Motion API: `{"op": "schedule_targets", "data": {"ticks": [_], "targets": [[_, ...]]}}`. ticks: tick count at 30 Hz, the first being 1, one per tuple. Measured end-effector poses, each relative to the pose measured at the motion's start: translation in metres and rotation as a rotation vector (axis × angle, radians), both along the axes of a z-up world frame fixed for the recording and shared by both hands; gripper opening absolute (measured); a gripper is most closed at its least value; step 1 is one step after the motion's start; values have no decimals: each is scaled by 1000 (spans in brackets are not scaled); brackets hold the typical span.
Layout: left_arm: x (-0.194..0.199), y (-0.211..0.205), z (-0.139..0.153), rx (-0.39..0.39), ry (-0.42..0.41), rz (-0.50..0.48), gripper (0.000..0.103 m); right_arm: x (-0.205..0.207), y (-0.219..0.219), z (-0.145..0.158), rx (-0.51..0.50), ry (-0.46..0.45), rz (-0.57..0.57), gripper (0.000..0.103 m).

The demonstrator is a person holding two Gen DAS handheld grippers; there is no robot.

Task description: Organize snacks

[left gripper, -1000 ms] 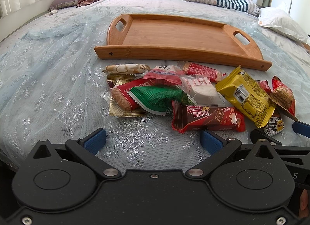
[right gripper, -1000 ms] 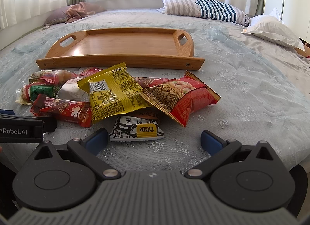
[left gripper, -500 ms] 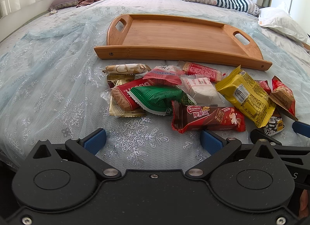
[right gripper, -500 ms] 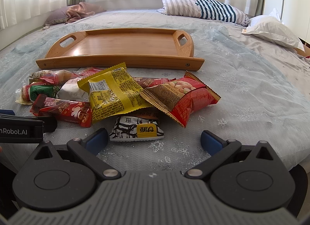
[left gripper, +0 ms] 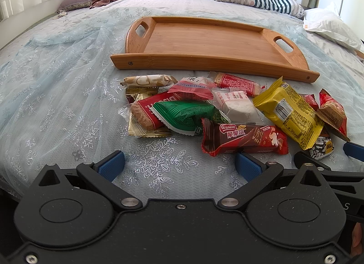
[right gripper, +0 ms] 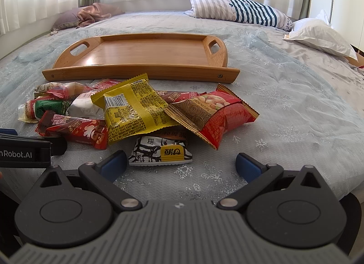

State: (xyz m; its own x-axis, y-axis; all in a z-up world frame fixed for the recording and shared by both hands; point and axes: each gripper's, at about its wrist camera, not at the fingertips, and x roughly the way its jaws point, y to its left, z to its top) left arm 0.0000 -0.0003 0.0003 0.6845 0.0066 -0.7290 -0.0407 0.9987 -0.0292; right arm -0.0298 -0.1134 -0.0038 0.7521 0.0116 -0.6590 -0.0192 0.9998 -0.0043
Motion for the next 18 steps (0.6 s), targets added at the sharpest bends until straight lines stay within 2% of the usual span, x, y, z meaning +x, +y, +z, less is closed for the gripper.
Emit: {"op": "schedule_targets", "data": {"ticks": [15, 18], "targets": [[0, -1, 0, 21, 1, 0, 103, 0, 3, 1, -25, -2, 9, 103], [1, 1, 0, 15, -2, -10, 103, -2, 1, 0, 1, -10, -1, 103]]}}
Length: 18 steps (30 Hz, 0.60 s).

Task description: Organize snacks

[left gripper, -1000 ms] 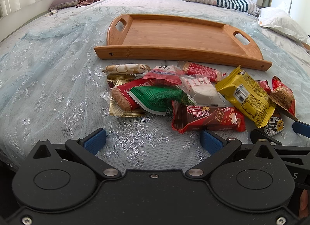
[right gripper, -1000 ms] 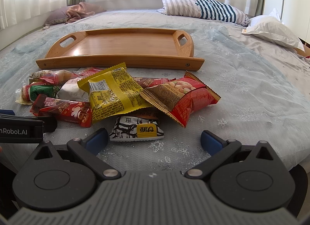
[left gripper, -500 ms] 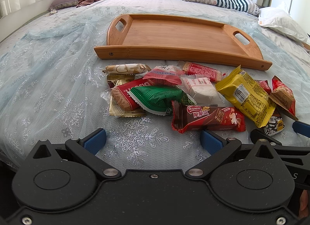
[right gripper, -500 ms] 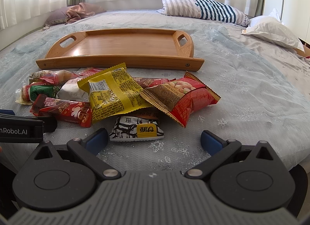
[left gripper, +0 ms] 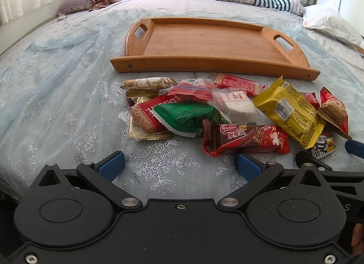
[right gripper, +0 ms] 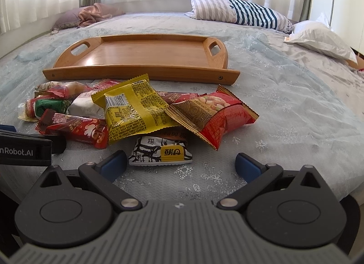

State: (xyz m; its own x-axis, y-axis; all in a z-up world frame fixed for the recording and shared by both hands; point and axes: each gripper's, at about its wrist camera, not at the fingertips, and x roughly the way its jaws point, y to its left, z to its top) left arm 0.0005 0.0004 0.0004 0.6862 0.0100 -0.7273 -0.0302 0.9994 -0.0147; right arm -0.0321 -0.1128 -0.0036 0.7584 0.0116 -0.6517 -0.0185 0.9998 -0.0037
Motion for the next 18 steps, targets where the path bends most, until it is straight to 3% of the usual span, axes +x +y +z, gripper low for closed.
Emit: {"op": "schedule_targets", "data": {"ticks": [10, 15, 18], "targets": [[-6, 5, -4, 0, -48, -43, 103, -2, -1, -4, 2, -23, -8, 103], [-6, 4, 3, -22, -26, -25, 103, -5, 0, -4, -1, -34, -5, 103], [-7, 5, 11, -46, -32, -37, 93, -7, -5, 0, 37, -51, -9, 103]]}}
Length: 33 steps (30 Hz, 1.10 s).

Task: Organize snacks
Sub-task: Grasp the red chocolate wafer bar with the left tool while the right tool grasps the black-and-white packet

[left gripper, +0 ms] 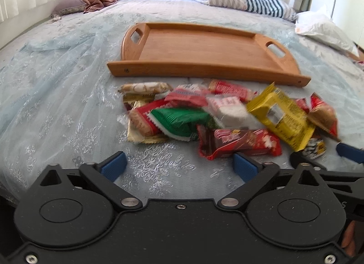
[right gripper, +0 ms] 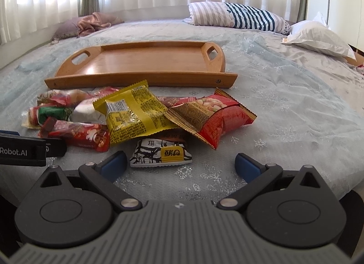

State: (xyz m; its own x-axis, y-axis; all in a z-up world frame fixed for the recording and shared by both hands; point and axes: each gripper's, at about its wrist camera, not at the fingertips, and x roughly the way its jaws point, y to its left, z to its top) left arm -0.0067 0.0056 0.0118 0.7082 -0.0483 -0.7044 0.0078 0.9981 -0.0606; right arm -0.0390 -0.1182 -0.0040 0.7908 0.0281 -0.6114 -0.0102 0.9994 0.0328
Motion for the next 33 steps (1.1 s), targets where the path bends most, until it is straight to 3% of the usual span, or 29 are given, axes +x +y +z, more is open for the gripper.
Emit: {"op": "schedule_targets", "data": {"ticks": [5, 8, 13, 18, 26, 28, 33], "targets": [[-8, -2, 18, -43, -41, -45, 76, -9, 1, 2, 1, -46, 40, 102], [-16, -10, 30, -46, -82, -82, 69, -14, 4, 4, 12, -73, 60, 94], [-16, -23, 30, -69, -71, -128, 66, -19, 4, 8, 20, -108, 63, 70], [-12, -29, 20, -38, -48, -103, 70, -17, 2, 9, 30, -98, 82, 59], [-8, -22, 17, -52, -33, -88, 70, -8, 3, 8, 29, -108, 84, 59], [-7, -23, 17, -56, -32, -87, 70, -5, 3, 8, 25, -112, 90, 70], [-6, -23, 16, -62, -29, -88, 70, 3, 7, 6, 9, -108, 105, 71]]}}
